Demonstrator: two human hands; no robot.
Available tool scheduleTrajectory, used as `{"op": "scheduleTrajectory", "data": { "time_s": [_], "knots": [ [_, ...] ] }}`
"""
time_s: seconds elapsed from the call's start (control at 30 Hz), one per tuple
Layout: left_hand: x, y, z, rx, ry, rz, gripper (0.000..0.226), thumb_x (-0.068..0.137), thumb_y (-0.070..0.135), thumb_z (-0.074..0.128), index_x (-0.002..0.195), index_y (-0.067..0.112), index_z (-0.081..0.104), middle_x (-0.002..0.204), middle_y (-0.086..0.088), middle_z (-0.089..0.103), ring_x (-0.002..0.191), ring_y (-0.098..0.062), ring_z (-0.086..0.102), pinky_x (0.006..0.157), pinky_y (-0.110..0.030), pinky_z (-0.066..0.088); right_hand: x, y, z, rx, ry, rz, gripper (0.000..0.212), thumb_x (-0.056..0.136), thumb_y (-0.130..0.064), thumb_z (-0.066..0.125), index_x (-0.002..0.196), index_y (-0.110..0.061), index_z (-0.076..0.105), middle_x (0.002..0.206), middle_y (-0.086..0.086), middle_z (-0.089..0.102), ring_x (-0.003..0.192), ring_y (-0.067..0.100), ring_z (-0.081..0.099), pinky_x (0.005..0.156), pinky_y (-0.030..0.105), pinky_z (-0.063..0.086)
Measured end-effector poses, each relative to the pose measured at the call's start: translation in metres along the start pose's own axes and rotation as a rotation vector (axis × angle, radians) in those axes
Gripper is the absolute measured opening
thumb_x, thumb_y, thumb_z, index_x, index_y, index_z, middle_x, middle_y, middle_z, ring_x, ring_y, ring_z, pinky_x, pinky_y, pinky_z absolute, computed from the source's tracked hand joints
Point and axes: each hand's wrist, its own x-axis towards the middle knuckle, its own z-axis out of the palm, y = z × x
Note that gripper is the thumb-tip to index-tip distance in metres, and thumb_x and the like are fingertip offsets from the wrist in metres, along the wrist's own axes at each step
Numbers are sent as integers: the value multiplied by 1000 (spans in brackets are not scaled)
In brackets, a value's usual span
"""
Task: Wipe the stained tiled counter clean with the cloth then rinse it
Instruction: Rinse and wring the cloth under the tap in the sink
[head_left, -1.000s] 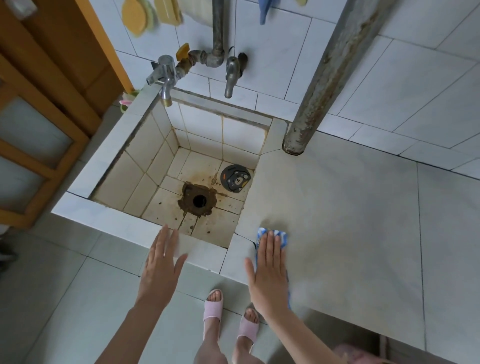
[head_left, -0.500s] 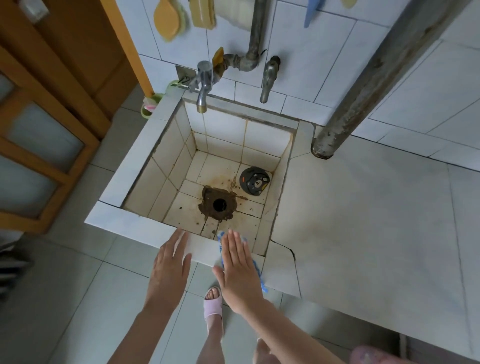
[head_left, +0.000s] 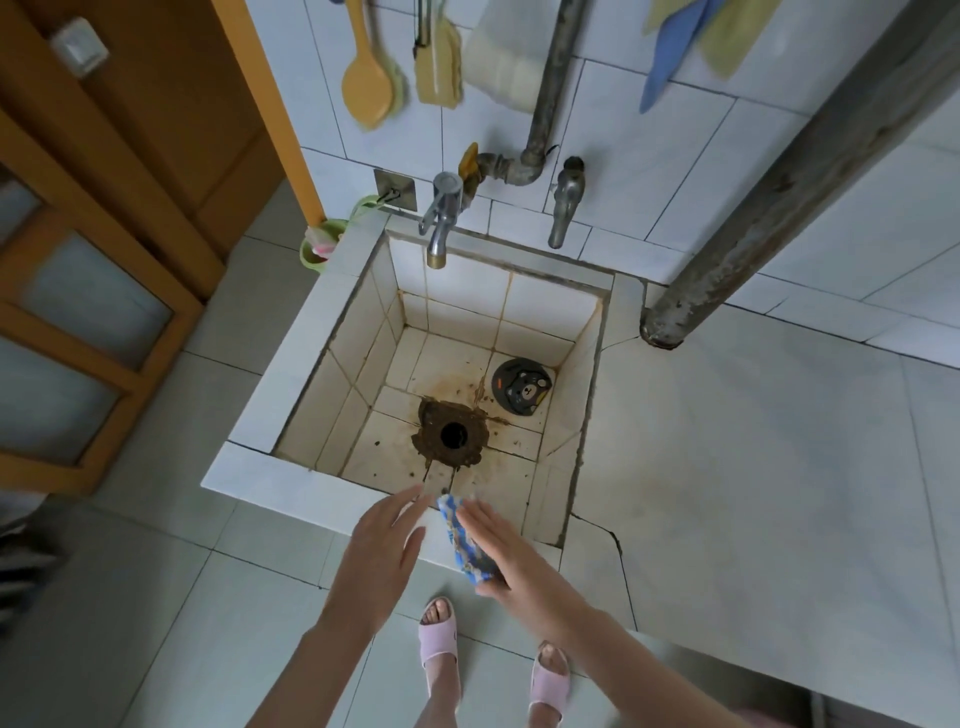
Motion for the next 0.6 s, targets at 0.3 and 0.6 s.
{"op": "scheduleTrajectory", "data": {
  "time_s": [0.3, 0.6],
  "knots": [
    [17, 17, 13, 1, -51, 229, 30, 77, 30, 71, 106, 26, 66, 106, 8, 64, 106, -7, 45, 88, -22, 45, -23, 15, 11, -160, 380, 108, 46, 73, -37, 61, 118, -40, 50, 116, -11, 46, 108, 9, 38, 93, 27, 38],
    [38, 32, 11, -47, -52, 141, 25, 56, 16, 87, 69, 27, 68, 72, 13, 61, 73, -5, 51, 66, -11, 36, -10, 6, 11, -140, 499, 182, 26, 70, -14, 74, 87, -28, 60, 77, -9, 59, 81, 3, 34, 77, 12, 28]
  ]
}}
